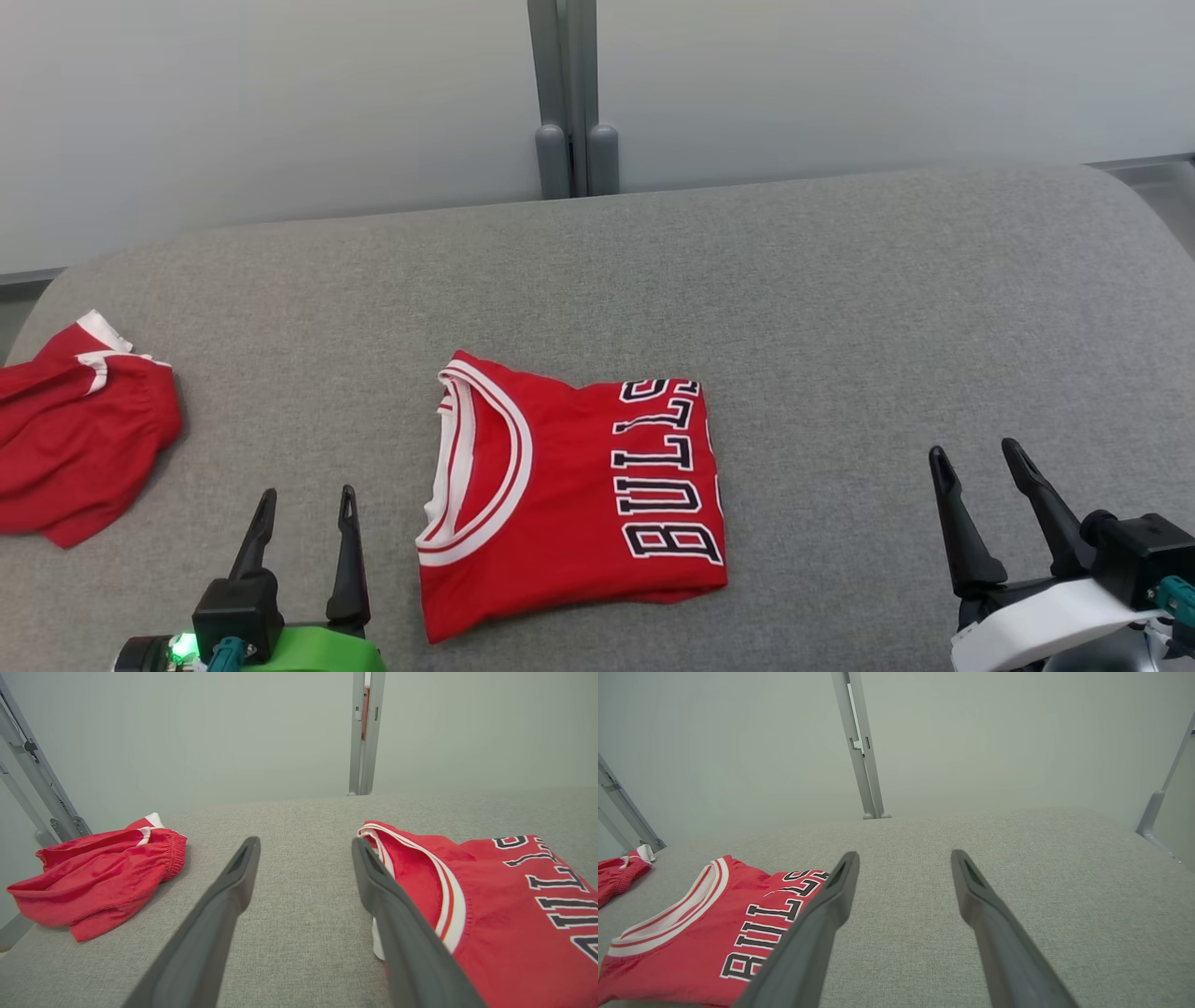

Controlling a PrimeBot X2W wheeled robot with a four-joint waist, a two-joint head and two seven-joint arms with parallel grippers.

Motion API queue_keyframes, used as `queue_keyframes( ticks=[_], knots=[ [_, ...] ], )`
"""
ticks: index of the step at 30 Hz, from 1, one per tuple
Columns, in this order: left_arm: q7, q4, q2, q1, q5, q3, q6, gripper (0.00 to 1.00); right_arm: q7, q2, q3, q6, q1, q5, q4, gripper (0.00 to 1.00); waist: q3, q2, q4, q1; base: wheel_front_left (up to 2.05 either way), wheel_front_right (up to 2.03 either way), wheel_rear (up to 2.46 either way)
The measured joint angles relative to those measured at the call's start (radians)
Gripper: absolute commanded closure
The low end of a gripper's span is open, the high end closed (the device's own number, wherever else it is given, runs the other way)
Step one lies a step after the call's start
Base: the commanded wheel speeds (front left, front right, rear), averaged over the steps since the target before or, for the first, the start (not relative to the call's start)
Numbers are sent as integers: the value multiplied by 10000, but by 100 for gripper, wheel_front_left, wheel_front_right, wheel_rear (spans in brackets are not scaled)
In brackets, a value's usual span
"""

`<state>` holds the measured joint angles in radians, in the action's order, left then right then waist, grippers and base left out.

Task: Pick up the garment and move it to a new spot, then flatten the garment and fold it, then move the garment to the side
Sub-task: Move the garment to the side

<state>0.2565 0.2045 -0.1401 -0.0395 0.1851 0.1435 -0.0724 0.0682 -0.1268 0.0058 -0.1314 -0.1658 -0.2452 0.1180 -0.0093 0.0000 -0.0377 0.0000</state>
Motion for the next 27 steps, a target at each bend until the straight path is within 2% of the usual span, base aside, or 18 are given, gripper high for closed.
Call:
queue_keyframes(
  ticks=[7, 12, 27],
  knots=[
    [13, -215, 13, 577, -82, 153, -65, 0, -140, -190, -132, 2, 52, 54, -136, 0, 277, 0, 375, 0, 0, 0, 0],
    [44, -301, 198, 1187, -171, 286, -69, 0, -228, -405, 253, 2, 599, -58, -771, 0, 687, 0, 866, 0, 0, 0, 0],
    [58, -616, 633, 1958, -483, 288, 107, 0, -117, -314, 2414, 2, 3299, -1266, -4986, 0, 2074, 0, 2457, 0, 0, 0, 0]
  ],
)
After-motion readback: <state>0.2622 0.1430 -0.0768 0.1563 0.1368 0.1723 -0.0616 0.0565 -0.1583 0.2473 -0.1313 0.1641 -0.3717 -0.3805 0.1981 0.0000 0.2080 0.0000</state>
